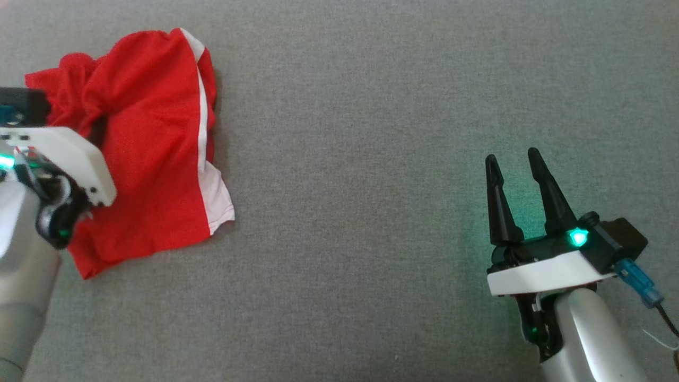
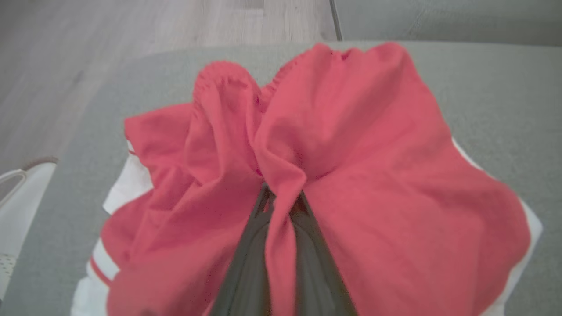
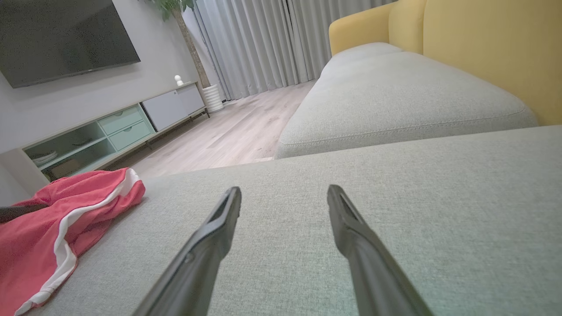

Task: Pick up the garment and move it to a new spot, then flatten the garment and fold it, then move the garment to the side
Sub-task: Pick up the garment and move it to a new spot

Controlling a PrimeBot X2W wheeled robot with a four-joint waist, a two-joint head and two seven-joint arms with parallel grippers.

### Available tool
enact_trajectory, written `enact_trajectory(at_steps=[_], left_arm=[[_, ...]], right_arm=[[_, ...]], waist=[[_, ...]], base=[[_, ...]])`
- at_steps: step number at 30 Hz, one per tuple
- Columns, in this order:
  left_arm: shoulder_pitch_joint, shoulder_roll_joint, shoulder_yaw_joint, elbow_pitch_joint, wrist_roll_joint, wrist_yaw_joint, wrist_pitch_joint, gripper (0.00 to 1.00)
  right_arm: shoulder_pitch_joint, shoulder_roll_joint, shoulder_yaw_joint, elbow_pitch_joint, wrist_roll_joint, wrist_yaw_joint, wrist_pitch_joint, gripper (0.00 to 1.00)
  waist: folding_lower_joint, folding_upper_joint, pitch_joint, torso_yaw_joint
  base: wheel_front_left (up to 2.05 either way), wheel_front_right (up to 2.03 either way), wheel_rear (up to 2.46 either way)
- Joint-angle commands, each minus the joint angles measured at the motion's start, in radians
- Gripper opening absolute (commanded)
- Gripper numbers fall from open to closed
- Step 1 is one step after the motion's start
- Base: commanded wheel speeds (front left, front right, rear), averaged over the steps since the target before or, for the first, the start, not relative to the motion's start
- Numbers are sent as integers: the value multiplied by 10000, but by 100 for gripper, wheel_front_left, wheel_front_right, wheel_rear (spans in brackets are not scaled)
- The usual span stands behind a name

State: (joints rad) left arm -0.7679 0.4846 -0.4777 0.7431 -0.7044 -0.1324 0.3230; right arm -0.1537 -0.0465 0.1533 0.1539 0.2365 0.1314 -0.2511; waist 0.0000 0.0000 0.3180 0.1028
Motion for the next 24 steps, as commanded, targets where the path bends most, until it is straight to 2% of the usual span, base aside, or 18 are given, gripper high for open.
enact_trajectory(at_steps=[1, 8, 13, 18, 24], left_arm=[[-625, 714, 351, -281, -18, 18, -255, 0], [-1151, 924, 564, -688, -363, 18, -2247, 0], [-1159, 960, 782, -1590, -870, 18, -3066, 0], [-814, 886, 999, -2813, -1263, 98, -3225, 0], [-200, 533, 714, -4554, -1412, 553, -2794, 0]], right_arm=[[-180, -37, 204, -306, -30, -7, -107, 100], [-35, -37, 214, -162, 79, -7, -107, 100], [163, -37, 205, -83, 206, -7, -107, 100], [307, -37, 252, -37, 341, -7, -107, 100], [327, -37, 202, -111, 426, -7, -107, 100]], waist=[[0, 0, -75, 15], [0, 0, -667, 81], [0, 0, -1202, 129], [0, 0, -1600, 95], [0, 0, -1830, -184]], base=[[0, 0, 0], [0, 0, 0], [0, 0, 0], [0, 0, 0], [0, 0, 0]])
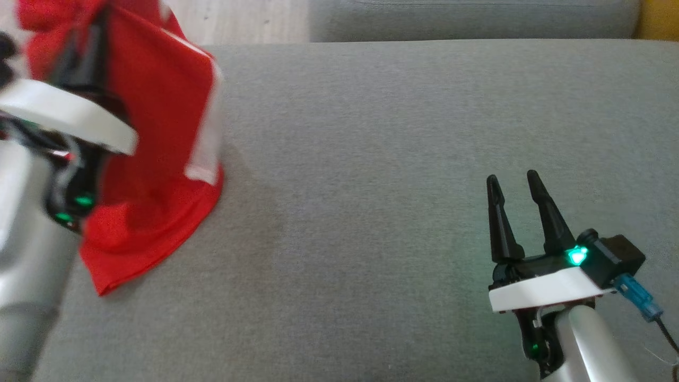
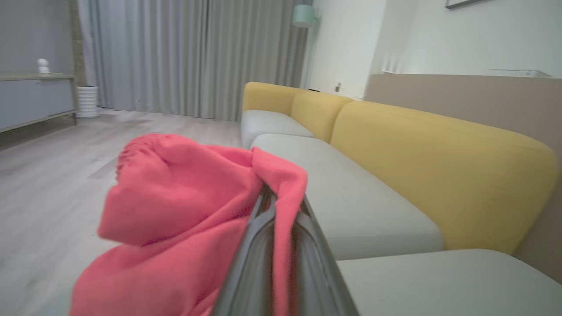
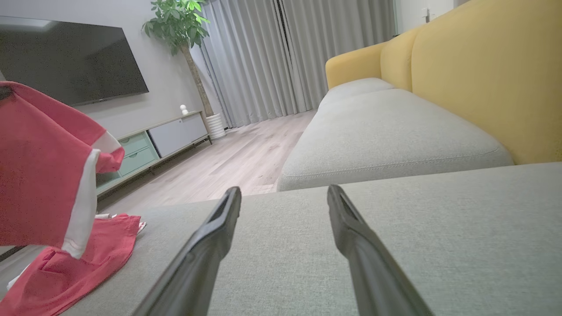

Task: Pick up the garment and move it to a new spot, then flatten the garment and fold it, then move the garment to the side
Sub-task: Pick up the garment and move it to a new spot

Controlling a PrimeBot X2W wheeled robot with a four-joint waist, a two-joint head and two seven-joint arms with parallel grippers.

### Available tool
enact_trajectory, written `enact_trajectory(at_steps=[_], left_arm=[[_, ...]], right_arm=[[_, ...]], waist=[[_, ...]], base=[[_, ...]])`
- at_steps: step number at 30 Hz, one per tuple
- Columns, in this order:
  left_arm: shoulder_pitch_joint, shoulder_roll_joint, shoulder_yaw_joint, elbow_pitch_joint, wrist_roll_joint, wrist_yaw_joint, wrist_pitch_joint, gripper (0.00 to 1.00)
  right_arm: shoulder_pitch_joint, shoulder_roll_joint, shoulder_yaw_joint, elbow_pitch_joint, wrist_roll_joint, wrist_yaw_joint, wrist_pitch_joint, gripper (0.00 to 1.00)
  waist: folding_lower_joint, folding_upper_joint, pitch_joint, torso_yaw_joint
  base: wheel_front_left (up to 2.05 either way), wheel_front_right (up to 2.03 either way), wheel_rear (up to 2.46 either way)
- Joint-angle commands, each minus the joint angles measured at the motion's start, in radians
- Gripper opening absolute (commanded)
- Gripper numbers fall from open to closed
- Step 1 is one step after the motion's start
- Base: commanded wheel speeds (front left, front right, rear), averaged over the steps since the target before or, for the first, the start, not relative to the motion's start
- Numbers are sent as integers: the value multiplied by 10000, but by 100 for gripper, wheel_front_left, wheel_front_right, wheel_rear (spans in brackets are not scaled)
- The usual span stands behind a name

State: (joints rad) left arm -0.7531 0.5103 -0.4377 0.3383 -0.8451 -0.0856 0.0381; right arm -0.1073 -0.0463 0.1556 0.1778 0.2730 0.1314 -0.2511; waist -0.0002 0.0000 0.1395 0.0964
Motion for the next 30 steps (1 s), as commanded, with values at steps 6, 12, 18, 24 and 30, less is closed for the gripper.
enact_trajectory(at_steps=[6, 12, 18, 24, 30], left_arm=[[65, -380, -375, -1872, 101, 535, 503, 0], [-31, -1247, -1165, -2160, 332, 710, 727, 0], [-665, -2181, -1756, -1711, 565, 537, 609, 0], [-1234, -2561, -1904, -924, 981, 399, -17, 100], [-893, -1873, -1500, 73, 1273, 348, -1173, 100]], right_arm=[[-313, -39, 34, -542, 185, -7, -107, 100], [-653, -39, 18, -919, 419, -7, -107, 100], [-922, -39, 68, -1401, 726, -7, -107, 100], [-950, -39, -82, -1603, 858, -7, -107, 100], [-816, -39, -371, -1598, 730, -7, -107, 100]], waist=[[2, 0, 28, -865], [2, 0, 456, -2016], [2, 0, 999, -3100], [2, 0, 1221, -3359], [2, 0, 1017, -2648]], base=[[0, 0, 0], [0, 0, 0], [0, 0, 0], [0, 0, 0], [0, 0, 0]])
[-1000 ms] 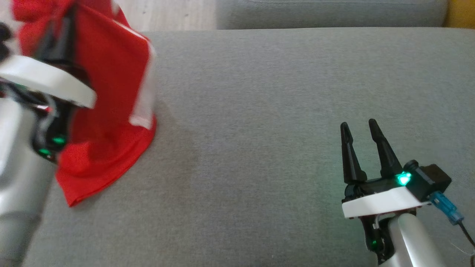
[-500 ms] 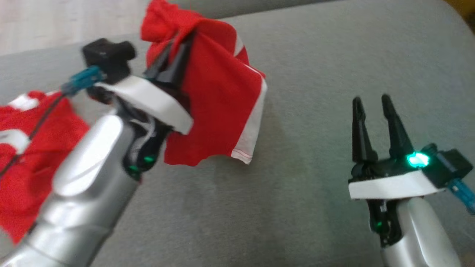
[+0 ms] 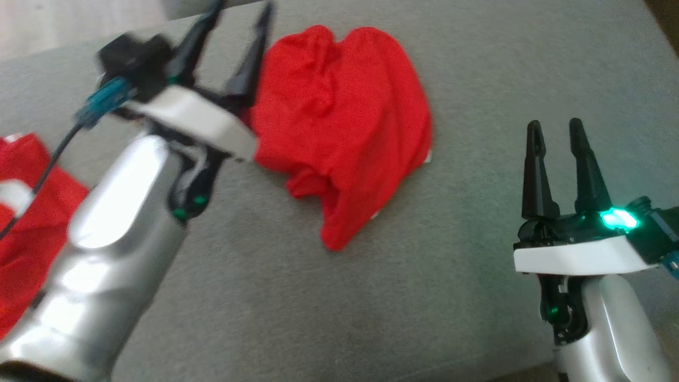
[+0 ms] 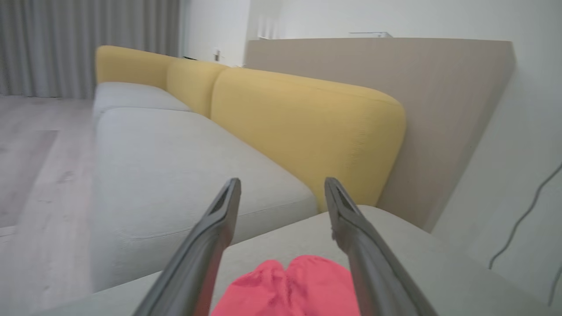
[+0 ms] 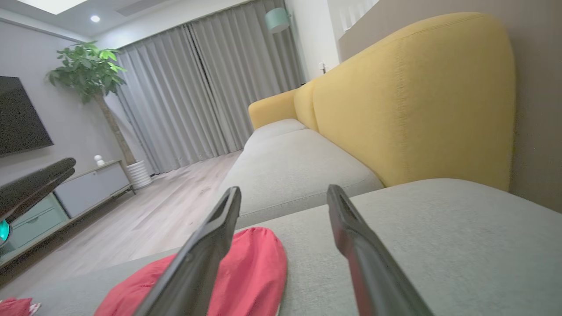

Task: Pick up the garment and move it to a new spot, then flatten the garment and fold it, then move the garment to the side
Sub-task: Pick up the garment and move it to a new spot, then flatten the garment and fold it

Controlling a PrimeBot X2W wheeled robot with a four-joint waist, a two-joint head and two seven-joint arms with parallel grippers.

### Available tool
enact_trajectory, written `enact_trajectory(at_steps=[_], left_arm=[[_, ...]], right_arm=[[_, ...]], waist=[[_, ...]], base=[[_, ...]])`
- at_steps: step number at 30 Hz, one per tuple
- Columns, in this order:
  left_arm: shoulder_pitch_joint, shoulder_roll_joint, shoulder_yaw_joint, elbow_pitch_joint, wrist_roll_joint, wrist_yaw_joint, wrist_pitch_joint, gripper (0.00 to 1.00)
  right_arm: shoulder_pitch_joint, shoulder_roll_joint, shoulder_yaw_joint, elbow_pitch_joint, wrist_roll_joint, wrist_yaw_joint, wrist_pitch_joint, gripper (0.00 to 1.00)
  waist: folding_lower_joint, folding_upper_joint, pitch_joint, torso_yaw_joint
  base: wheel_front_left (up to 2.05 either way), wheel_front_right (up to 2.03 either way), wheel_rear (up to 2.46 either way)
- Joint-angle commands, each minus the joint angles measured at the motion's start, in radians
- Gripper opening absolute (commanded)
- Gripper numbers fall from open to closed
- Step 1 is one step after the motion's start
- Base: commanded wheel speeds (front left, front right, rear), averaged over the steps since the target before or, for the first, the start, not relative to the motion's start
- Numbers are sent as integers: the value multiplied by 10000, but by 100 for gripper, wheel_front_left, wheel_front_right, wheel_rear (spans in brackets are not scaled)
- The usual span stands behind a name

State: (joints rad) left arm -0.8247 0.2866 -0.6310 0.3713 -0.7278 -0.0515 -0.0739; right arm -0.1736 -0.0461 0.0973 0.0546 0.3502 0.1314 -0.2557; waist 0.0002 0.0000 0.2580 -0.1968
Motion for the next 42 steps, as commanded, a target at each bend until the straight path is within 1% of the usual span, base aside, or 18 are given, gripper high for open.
enact_trajectory(at_steps=[1, 4, 7, 10, 12, 16, 20, 23, 28, 34, 39, 42], left_arm=[[12, 485, 521, -179, 62, 2, -227, 100], [711, 902, 652, -56, 73, -10, -722, 100], [1546, 1174, 665, -134, 96, 25, -1140, 100], [2465, 1273, 668, -305, 115, 206, -1446, 100], [3107, 1276, 628, -496, 201, 400, -1596, 100], [4453, 1043, 809, -897, 119, 837, -1795, 100], [5573, 762, 1044, -1241, 314, 1218, -1864, 100], [6101, 422, 1529, -1659, 465, 1329, -1873, 100], [6481, 45, 2184, -2089, 945, 1211, -1876, 100], [6512, -208, 2464, -2068, 1306, 947, -1877, 100], [6379, -477, 2578, -1811, 1564, 629, -1877, 100], [6282, -674, 2644, -1650, 1660, 471, -1877, 100]], right_arm=[[-116, -41, 156, -336, -97, -7, -61, 100], [36, -41, 8, -200, -281, -7, -61, 100], [223, -41, -138, 1, -491, -7, -61, 100], [446, -41, -188, 234, -650, -7, -61, 100], [595, -41, -174, 380, -739, -7, -61, 100], [860, -41, -88, 645, -782, -7, -61, 100], [1088, -41, 18, 806, -752, -7, -61, 100], [1139, -41, 98, 841, -747, -7, -61, 100], [1087, -41, 162, 820, -840, -7, -61, 100], [890, -41, 319, 752, -1162, -7, -61, 100], [387, -41, 893, 855, -1797, -7, -61, 100], [-48, -41, 1474, 1242, -2202, -7, 4, 100]], waist=[[-2, 0, -248, 482], [-2, 0, -536, 1086], [-2, 0, -874, 1748], [-2, 0, -1236, 2318], [-2, 0, -1454, 2627], [-2, 0, -1833, 2994], [-2, 0, -2062, 3101], [-2, 0, -2102, 3063], [-2, 0, -2043, 2970], [-2, 0, -1923, 3001], [-2, 0, -1756, 3268], [-2, 0, -1637, 3509]], base=[[0, 0, 0], [0, 0, 0], [0, 0, 0], [0, 0, 0], [0, 0, 0], [0, 0, 0], [0, 0, 0], [0, 0, 0], [0, 0, 0], [0, 0, 0], [0, 0, 0], [0, 0, 0]])
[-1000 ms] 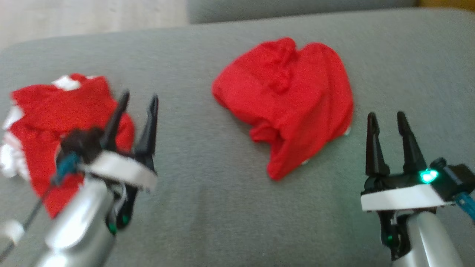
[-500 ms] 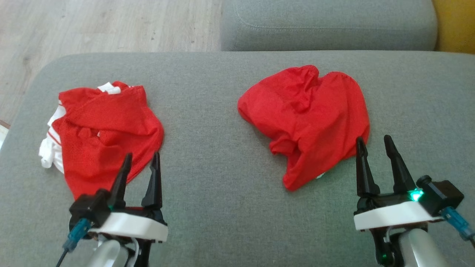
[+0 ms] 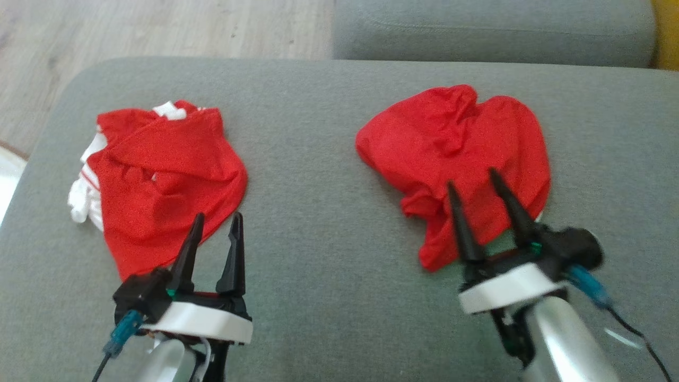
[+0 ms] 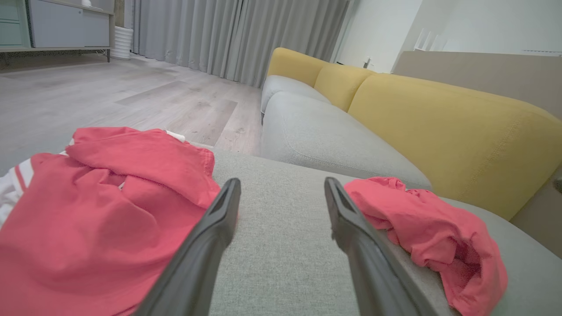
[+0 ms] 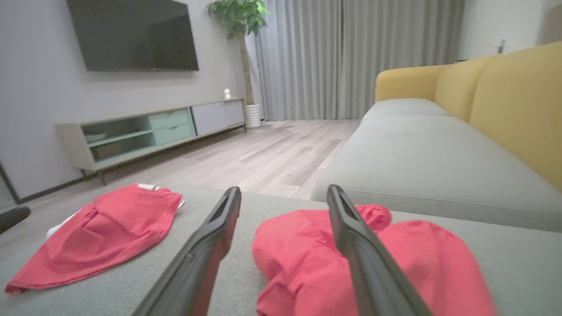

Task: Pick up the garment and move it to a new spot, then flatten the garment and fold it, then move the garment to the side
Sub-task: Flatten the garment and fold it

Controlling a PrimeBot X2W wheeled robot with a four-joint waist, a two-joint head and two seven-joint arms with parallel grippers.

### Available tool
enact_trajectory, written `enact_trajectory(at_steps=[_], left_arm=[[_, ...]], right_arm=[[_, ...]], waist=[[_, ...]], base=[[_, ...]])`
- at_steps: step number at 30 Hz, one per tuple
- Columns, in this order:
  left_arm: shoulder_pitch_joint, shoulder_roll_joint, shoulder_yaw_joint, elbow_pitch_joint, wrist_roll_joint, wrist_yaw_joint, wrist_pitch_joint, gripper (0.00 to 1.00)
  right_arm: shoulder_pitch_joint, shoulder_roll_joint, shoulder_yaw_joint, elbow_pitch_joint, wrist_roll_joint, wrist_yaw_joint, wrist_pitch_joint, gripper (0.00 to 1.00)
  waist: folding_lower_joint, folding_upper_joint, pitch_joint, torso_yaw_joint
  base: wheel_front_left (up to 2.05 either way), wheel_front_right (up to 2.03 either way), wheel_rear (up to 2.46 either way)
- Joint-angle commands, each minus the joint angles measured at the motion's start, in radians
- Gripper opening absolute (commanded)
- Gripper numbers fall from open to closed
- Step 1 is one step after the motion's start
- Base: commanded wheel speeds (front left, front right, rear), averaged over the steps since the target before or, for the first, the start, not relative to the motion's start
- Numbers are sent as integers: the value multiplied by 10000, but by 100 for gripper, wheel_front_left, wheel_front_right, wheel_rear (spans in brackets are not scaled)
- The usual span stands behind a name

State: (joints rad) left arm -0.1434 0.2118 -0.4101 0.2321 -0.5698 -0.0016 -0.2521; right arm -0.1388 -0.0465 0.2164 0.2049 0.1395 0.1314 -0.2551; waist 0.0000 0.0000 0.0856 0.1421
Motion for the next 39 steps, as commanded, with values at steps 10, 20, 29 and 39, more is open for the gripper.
enact_trajectory(at_steps=[10, 20, 29, 39], left_arm=[[-891, -569, 613, 235, 401, -502, -96, 100], [-1049, -1037, 848, 581, 700, -876, -97, 100], [-1129, -1286, 1091, 668, 921, -1062, -97, 100], [-1109, -1404, 1301, 802, 1102, -1160, -97, 100]], right_arm=[[-2231, -46, 1499, 2515, -1903, -7, 1642, 100], [-3090, -236, 110, 4964, -3403, -7, 2705, 100], [-3268, -107, -626, 6184, -3804, -7, 3394, 0], [-3647, -43, -20, 5938, -2699, -7, 2313, 0]], waist=[[0, 0, 564, 1009], [0, 0, 923, 1610], [0, 0, 1136, 1725], [0, 0, 813, 1485]], base=[[0, 0, 0], [0, 0, 0], [0, 0, 0], [0, 0, 0]])
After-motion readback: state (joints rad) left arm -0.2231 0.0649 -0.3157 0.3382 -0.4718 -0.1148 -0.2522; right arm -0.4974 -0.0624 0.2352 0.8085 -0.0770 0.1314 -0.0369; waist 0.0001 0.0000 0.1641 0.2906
